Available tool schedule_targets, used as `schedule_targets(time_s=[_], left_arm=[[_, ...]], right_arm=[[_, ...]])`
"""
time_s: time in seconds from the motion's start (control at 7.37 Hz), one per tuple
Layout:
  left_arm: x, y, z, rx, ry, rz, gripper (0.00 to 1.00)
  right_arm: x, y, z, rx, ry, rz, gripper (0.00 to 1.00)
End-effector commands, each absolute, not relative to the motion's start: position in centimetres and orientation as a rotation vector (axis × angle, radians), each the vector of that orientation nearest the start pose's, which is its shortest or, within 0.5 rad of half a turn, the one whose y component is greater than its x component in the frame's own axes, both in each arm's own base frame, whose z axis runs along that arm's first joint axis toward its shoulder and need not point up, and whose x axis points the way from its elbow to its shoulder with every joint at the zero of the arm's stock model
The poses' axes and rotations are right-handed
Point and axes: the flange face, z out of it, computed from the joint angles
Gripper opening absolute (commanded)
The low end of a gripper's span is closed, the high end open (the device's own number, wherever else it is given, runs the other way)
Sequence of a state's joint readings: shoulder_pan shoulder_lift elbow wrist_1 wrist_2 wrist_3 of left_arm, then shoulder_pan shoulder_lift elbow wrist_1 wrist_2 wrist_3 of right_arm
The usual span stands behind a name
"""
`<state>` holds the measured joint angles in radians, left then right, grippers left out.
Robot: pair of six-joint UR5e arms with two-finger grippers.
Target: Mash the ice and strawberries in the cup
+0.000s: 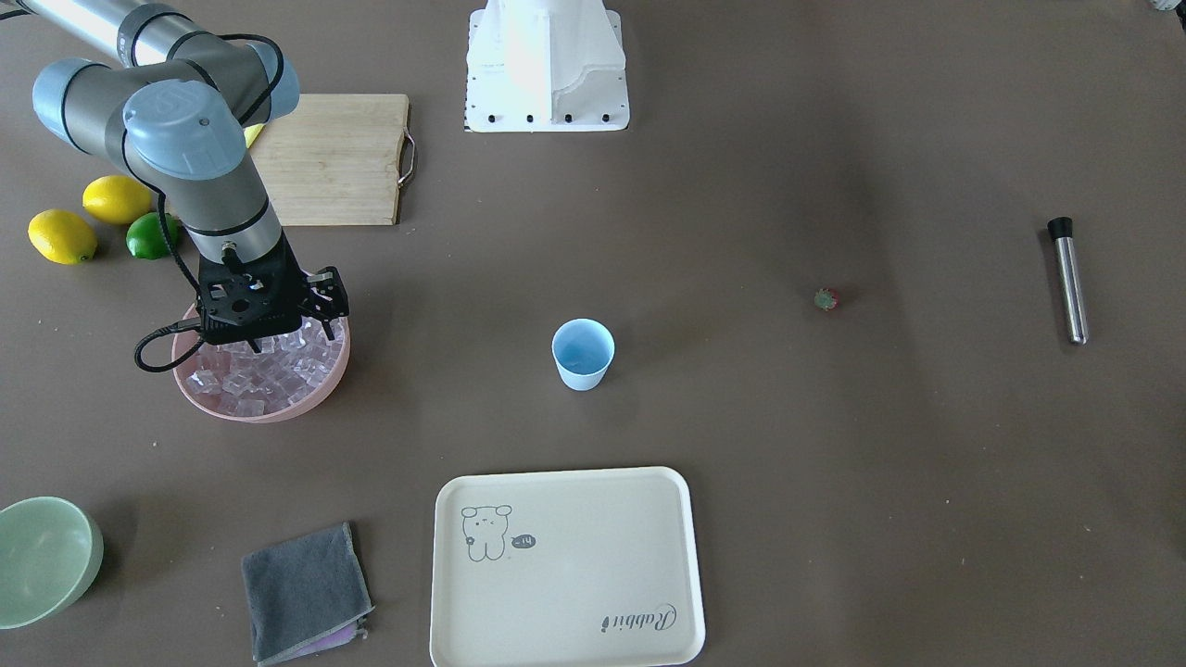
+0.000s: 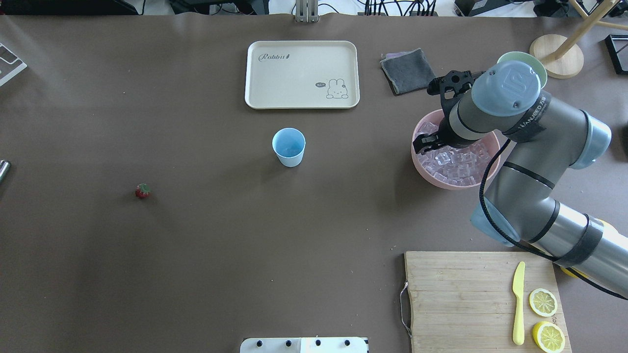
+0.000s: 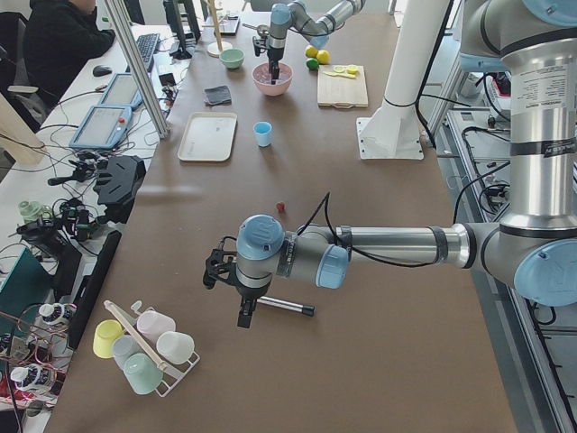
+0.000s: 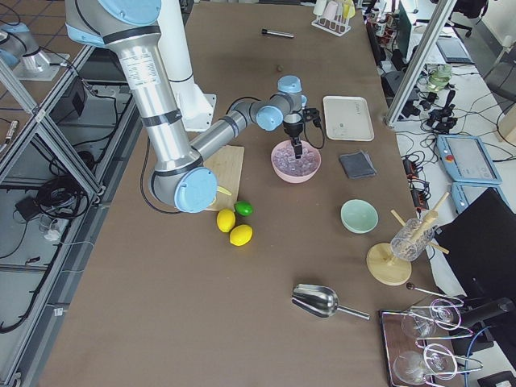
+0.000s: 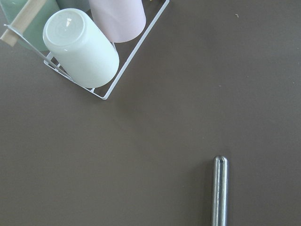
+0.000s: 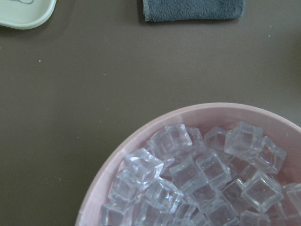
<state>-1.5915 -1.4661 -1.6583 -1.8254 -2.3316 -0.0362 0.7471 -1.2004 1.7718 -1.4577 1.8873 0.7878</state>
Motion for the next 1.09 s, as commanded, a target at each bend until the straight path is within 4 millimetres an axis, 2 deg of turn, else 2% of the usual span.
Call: schedule_targets(time_s=[0.0,0.41,0.54,0.68,0.81,0.95], left_arm=[[-7.5,-45.9,64.0,0.218,0.759,0.035,0.99],[-7.5,-46.0,63.8,0.221,0.759,0.037,0.99],[-7.4,-45.9,63.8,0.222,0.758,0.037,0.99],[-7.5,-46.0,63.8,0.221,0.759,0.037,0.99],[-7.4,-46.0,63.8,0.222,0.759,0.039,0.99],[-7.4,-46.1,63.9,0.219,0.759,0.038,0.99]], right_arm=[[-38.2,-50.0,35.8,0.273,-0.694,-0.204,0.76],[-37.4,-49.8,37.0,0.241,-0.709,-0.247,0.76],[-37.4,-49.8,36.9,0.241,-0.714,-0.250,0.75],[-37.5,-49.7,36.9,0.235,-0.715,-0.250,0.61],[-37.7,-49.8,37.4,0.229,-0.708,-0.249,0.54],[-37.8,-49.9,37.7,0.223,-0.705,-0.249,0.53]])
